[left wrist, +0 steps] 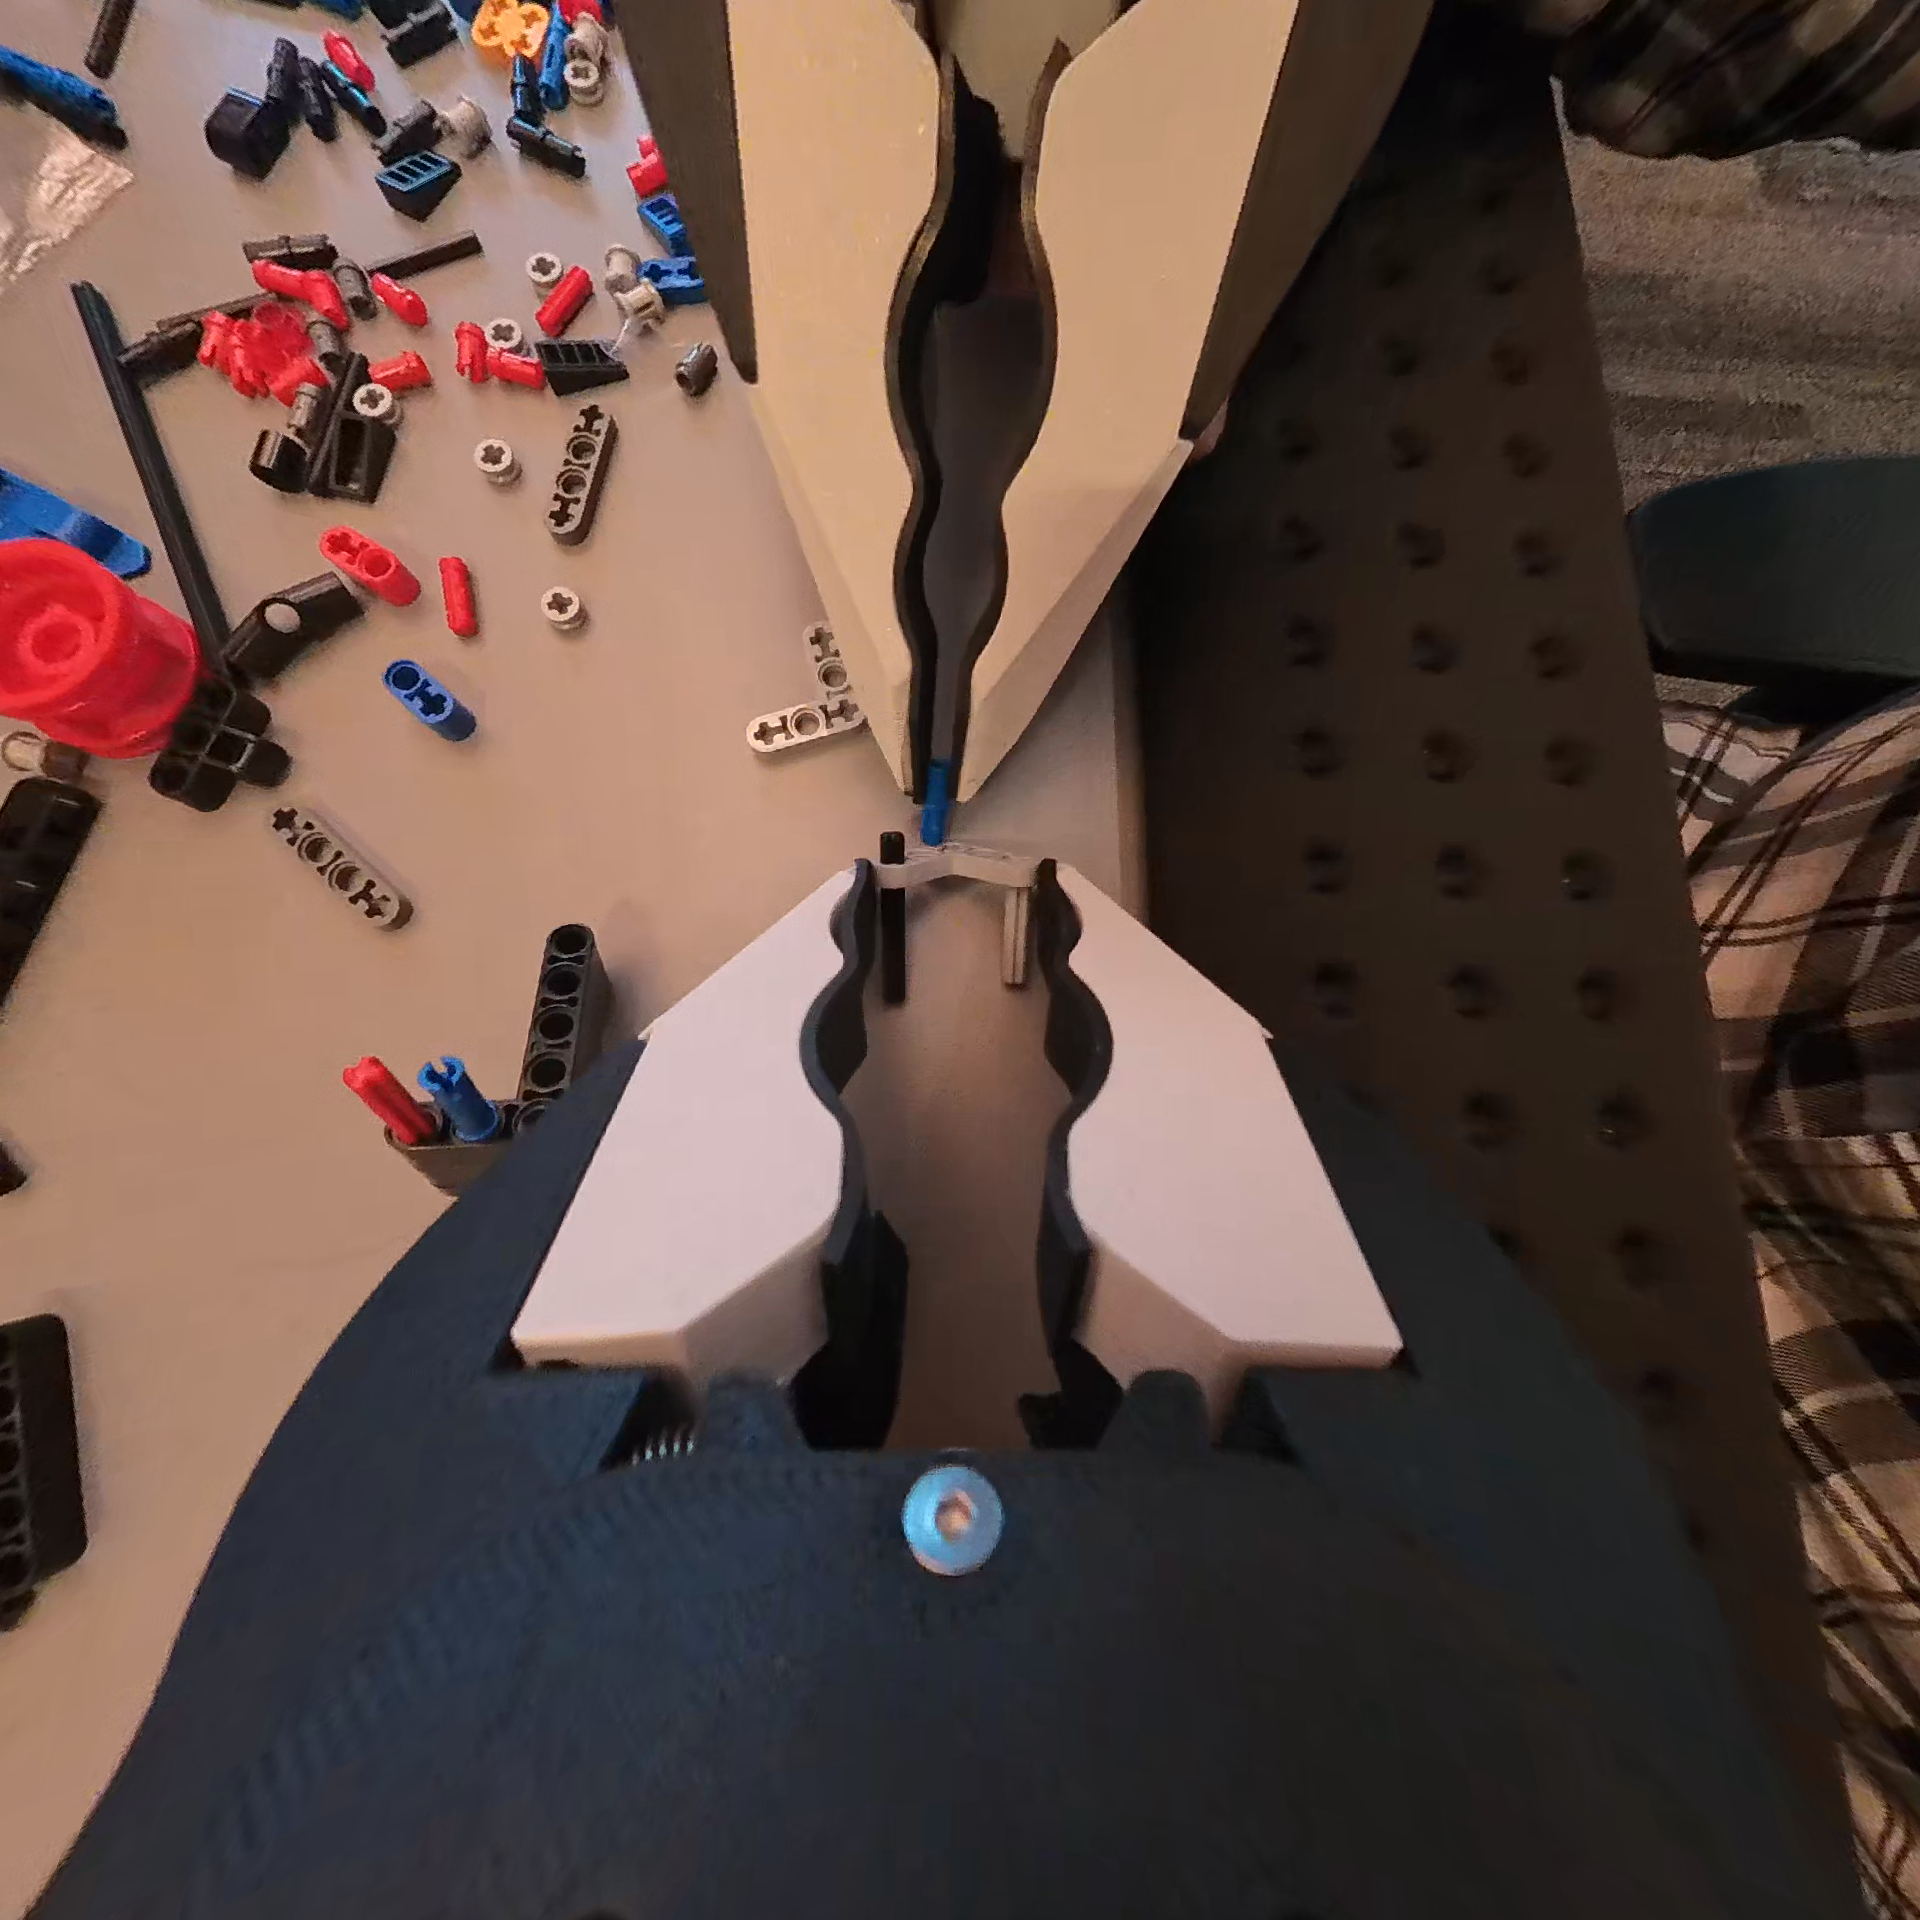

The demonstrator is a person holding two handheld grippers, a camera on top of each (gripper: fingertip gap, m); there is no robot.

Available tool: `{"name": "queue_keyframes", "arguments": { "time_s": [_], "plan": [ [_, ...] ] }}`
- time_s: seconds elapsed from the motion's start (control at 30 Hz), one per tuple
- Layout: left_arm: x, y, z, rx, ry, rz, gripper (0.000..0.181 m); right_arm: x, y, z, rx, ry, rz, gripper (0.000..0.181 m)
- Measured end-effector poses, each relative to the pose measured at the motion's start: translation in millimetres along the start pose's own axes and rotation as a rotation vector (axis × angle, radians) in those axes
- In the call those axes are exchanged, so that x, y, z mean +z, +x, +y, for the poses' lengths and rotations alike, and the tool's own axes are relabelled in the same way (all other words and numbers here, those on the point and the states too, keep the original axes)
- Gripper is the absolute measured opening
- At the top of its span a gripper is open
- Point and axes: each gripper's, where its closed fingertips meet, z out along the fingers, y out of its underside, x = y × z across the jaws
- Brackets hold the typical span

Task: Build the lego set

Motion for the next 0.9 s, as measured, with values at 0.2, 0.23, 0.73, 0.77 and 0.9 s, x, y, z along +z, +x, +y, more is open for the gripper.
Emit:
{"name": "queue_keyframes", "arguments": {
  "time_s": [0.2,0.23,0.73,0.77,0.9],
  "plan": [
    [-0.8,0.0,0.2,-0.032,0.027,0.019,0.029,0.9,-3.0,-1.5,-0.048,0.013,0.011,0.003],
    [-1.0,0.1,0.4,-0.031,0.028,0.020,0.029,0.9,-3.6,-1.7,-0.056,0.015,0.012,0.002],
    [-2.5,1.1,1.7,-0.037,0.043,0.036,0.029,3.0,-3.8,0.0,-0.190,0.015,0.050,0.002],
    [-2.7,1.3,1.8,-0.039,0.044,0.038,0.029,3.9,-2.9,2.8,-0.203,-0.004,0.059,0.002],
    [-3.0,1.3,1.9,-0.037,0.044,0.039,0.030,3.6,-2.2,1.5,-0.223,0.004,0.070,0.002]
  ]
}}
